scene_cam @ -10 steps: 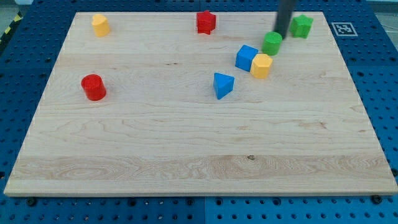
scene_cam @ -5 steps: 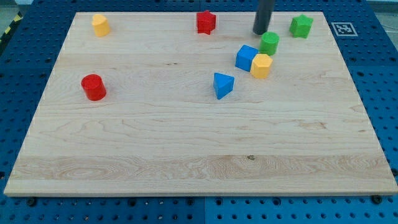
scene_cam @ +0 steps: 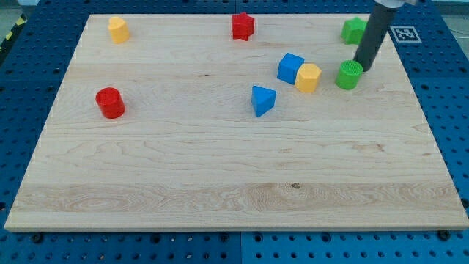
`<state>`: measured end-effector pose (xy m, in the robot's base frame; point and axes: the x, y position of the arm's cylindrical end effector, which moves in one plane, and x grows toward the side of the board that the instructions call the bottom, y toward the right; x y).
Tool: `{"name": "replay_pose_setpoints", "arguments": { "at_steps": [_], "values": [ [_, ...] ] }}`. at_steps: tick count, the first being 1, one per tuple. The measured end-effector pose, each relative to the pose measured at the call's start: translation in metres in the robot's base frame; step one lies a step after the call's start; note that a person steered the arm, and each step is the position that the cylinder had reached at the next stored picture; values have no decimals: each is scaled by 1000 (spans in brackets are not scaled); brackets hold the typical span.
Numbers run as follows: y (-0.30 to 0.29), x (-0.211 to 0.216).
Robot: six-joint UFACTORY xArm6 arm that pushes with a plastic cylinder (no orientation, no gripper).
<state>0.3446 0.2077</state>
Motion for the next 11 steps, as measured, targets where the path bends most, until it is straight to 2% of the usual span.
{"name": "replay_pose_setpoints", "arguments": {
  "at_steps": [1,2,4,6,8,11],
  "values": [
    [-38,-3],
    [-43,0],
    [18,45],
    [-41,38],
    [-48,67],
    [34,77]
  ]
}}
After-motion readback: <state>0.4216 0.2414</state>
